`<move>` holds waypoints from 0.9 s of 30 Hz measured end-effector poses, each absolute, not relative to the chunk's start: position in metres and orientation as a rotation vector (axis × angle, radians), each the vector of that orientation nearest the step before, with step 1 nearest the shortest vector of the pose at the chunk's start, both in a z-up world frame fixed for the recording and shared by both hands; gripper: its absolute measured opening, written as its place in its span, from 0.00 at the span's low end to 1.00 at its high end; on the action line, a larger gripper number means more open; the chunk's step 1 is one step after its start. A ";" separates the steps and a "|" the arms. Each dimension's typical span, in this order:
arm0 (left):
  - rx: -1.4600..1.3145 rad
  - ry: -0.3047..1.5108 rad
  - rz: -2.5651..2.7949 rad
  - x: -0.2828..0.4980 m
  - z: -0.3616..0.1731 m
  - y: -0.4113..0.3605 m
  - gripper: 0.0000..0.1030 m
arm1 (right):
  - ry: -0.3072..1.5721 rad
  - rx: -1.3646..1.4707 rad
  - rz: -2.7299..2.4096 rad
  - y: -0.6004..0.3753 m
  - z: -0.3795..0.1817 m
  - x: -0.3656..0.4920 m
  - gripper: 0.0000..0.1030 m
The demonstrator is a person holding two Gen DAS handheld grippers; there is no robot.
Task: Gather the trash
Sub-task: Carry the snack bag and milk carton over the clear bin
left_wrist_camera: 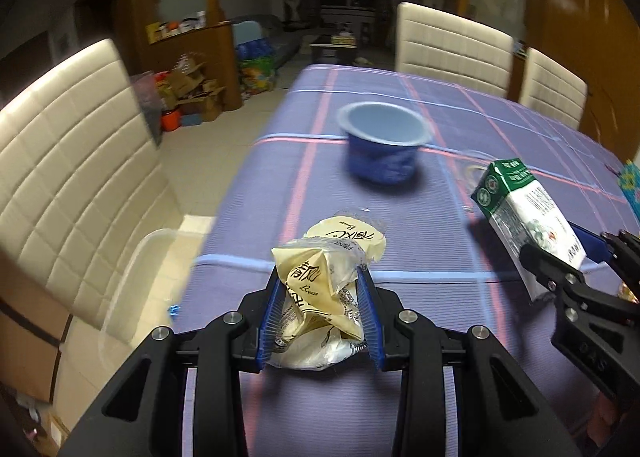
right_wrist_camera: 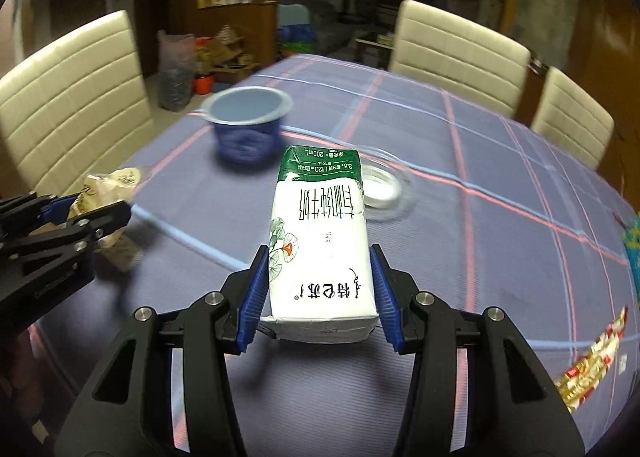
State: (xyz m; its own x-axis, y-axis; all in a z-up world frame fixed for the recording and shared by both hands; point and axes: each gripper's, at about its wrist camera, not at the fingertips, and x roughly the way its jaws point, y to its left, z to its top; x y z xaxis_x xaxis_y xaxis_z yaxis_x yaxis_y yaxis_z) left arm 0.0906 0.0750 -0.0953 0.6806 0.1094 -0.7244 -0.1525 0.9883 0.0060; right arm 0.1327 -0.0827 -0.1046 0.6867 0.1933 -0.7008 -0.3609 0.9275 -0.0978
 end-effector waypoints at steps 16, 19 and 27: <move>-0.099 0.770 0.316 0.063 -0.099 0.158 0.34 | 0.736 -0.352 0.487 0.021 -0.104 0.112 0.49; -0.096 0.758 0.349 0.058 -0.098 0.169 0.34 | 0.730 -0.373 0.507 0.036 -0.106 0.108 0.49; -0.102 0.755 0.409 0.049 -0.102 0.195 0.34 | 0.725 -0.399 0.544 0.066 -0.107 0.109 0.49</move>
